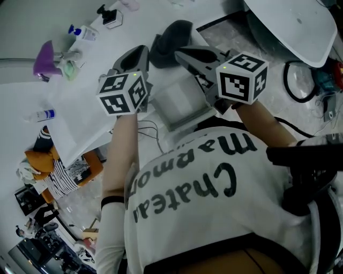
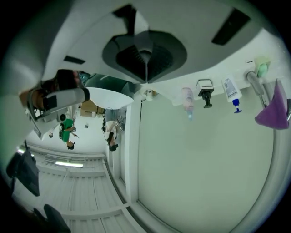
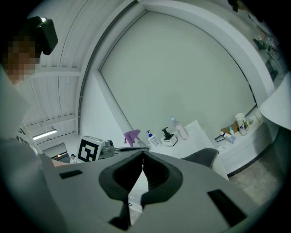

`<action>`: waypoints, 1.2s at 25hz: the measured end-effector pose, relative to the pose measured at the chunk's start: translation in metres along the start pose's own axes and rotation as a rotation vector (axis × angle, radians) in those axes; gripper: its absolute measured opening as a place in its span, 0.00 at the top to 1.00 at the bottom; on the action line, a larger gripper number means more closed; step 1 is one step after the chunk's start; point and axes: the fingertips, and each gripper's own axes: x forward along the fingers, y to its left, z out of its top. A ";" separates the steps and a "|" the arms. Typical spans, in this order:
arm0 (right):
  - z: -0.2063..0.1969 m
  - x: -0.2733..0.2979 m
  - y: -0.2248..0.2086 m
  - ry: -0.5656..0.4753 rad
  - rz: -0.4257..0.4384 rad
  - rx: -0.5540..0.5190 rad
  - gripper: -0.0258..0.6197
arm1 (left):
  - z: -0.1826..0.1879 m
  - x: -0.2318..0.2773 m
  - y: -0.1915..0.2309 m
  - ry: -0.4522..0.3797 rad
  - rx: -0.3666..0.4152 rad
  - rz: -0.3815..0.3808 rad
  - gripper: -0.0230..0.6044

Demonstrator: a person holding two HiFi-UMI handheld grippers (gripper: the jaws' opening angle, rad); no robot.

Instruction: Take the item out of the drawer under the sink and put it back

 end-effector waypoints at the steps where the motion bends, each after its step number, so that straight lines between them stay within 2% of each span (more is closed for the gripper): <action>1: -0.001 0.001 0.005 0.000 -0.002 -0.007 0.94 | 0.001 -0.007 0.000 -0.011 -0.005 -0.005 0.93; 5: -0.005 0.005 0.031 -0.011 0.003 -0.030 0.94 | 0.004 -0.039 -0.007 -0.043 0.004 -0.034 0.94; 9: -0.017 0.010 0.070 0.025 0.013 -0.137 0.94 | 0.008 -0.085 -0.015 -0.106 0.012 -0.077 0.94; 13: -0.035 0.020 0.107 0.066 0.014 -0.210 0.94 | 0.006 -0.131 -0.012 -0.164 -0.019 -0.105 0.94; 18: -0.059 0.026 0.146 0.079 0.021 -0.165 0.94 | -0.007 -0.186 -0.013 -0.207 -0.044 -0.146 0.94; 22: -0.066 0.030 0.168 0.015 0.028 -0.087 0.94 | -0.025 -0.226 -0.010 -0.225 -0.045 -0.135 0.94; 26: -0.083 0.041 0.182 0.039 0.024 -0.084 0.94 | -0.058 -0.265 0.011 -0.236 -0.132 -0.088 0.94; 30: -0.118 0.064 0.202 0.101 -0.002 -0.108 0.94 | -0.118 -0.310 0.046 -0.214 -0.244 -0.043 0.94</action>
